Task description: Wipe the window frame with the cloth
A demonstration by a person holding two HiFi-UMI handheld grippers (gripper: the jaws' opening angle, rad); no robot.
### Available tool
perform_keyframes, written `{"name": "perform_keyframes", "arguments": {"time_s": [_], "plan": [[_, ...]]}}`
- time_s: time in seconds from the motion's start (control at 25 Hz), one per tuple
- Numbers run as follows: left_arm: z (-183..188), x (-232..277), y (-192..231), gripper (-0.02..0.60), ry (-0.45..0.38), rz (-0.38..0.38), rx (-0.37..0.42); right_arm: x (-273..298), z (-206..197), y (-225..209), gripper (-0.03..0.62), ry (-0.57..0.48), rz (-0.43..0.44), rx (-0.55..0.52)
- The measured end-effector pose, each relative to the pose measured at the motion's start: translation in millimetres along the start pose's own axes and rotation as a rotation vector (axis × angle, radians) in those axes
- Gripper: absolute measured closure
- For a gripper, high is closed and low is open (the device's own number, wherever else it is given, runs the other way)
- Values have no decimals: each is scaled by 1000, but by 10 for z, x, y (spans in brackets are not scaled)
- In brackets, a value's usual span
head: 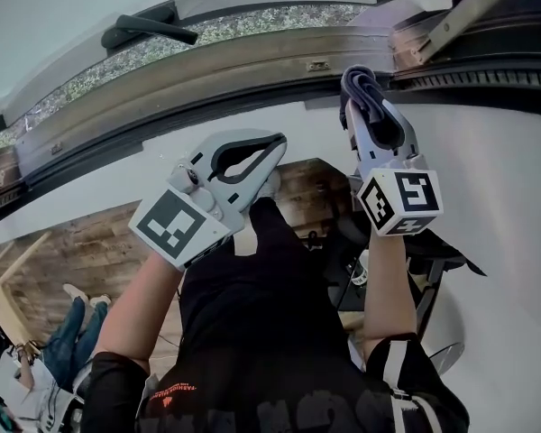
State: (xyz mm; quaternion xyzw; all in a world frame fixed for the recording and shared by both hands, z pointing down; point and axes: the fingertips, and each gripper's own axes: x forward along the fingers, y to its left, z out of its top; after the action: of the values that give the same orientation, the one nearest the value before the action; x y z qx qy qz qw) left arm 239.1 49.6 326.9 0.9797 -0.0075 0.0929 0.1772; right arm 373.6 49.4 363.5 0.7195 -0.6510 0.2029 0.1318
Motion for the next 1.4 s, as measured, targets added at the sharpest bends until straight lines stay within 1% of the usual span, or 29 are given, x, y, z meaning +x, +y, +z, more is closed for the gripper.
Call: {"name": "perform_keyframes", "arguments": {"time_s": [0.16, 0.28, 0.4, 0.52, 0.68, 1.0, 1.16, 1.28, 1.4], "plan": [[-13, -110, 38, 561, 3, 16, -18, 34, -9, 144, 482, 3, 15, -5], [-26, -179, 64, 561, -8, 25, 1, 59, -10, 254, 482, 8, 31, -12], [-45, -257, 49, 560, -8, 29, -37, 83, -9, 364, 482, 10, 46, -18], [-48, -342, 73, 561, -21, 37, -25, 104, -11, 480, 482, 12, 64, -24], [-45, -458, 125, 560, -19, 62, -32, 137, -11, 641, 482, 16, 88, -33], [-76, -712, 187, 560, -37, 91, -54, 196, -6, 908, 482, 24, 121, -48], [-72, -851, 262, 561, -57, 115, -19, 230, -4, 1083, 482, 27, 144, -55], [-77, -957, 278, 561, -75, 120, -19, 260, -2, 1213, 482, 31, 163, -61], [-98, -1071, 310, 561, -71, 137, -21, 290, -1, 1335, 482, 35, 180, -70]]}}
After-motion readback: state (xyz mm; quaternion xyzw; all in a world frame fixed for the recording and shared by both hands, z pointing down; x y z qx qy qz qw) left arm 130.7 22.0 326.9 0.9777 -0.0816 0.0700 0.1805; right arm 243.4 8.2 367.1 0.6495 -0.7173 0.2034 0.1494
